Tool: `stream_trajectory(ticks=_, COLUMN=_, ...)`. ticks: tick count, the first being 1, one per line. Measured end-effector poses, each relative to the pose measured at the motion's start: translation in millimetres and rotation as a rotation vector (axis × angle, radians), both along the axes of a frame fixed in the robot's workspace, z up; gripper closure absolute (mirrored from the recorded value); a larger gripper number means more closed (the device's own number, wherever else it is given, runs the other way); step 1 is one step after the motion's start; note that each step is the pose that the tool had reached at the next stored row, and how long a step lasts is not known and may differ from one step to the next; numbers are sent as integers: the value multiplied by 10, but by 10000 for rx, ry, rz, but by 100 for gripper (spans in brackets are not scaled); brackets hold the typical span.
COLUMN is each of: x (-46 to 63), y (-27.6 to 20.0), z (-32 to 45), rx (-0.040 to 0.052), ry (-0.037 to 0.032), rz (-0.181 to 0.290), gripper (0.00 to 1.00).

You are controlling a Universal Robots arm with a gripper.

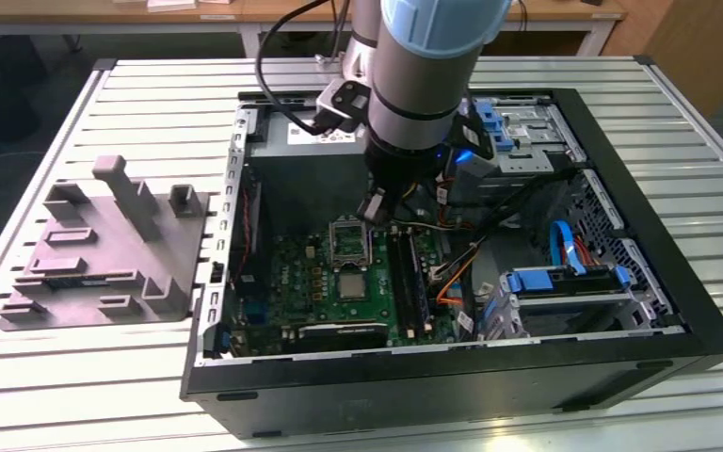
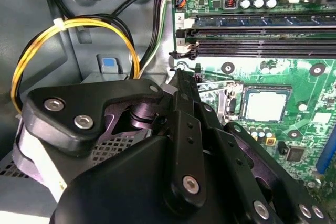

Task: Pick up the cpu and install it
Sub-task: 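Close the cpu cover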

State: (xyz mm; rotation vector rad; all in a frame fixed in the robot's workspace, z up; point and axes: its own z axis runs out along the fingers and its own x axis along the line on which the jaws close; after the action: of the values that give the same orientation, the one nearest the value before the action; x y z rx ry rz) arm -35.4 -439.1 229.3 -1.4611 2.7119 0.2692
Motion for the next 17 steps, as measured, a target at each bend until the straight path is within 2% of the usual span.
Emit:
stream_trajectory(ticks=4, x=2, y=2, z=-22, rx=3, ry=0, rz=364, gripper=89)
stream_trajectory(ticks=13, x=2, y=23, z=-92, rx=55, ry=-2, rz=374, gripper=89)
stream_trajectory(ticks=17, x=2, y=23, z=-95, rx=53, ry=-1, rz=373, gripper=89)
